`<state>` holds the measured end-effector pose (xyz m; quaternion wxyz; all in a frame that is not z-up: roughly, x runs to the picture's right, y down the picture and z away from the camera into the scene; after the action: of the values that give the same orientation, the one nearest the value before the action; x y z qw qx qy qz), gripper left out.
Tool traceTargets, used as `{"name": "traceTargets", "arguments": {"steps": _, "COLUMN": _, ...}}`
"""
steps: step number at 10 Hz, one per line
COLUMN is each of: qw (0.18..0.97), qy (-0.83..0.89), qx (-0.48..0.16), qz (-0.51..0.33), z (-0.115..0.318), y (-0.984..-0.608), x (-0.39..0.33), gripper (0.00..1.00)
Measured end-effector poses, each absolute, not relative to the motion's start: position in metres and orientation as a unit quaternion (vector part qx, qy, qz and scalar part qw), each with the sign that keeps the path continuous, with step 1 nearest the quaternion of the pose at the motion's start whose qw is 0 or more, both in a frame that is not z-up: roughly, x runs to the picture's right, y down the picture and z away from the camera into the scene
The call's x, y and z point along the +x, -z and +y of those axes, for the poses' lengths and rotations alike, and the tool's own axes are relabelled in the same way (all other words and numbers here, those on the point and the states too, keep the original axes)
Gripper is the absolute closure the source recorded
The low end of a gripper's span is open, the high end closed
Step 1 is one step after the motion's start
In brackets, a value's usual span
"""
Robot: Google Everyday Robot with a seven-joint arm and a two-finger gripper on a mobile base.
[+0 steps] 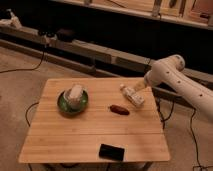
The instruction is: Stand the bottle upright
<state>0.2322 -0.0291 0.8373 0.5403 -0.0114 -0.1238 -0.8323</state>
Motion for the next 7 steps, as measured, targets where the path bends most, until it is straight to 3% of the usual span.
{"name": "traceTargets", "arguments": {"steps": 3, "qw": 0.465, "qy": 0.874, "qx": 0.010, "qz": -0.142, "z": -0.027, "y": -0.871, "x": 0.204, "gripper": 0.20}}
{"name": "traceTargets", "arguments": {"steps": 7, "qw": 0.414, "qy": 0.889, "qx": -0.009, "qz": -0.193, "z": -0.005, "y": -0.913, "x": 0.203, "gripper": 0.20}}
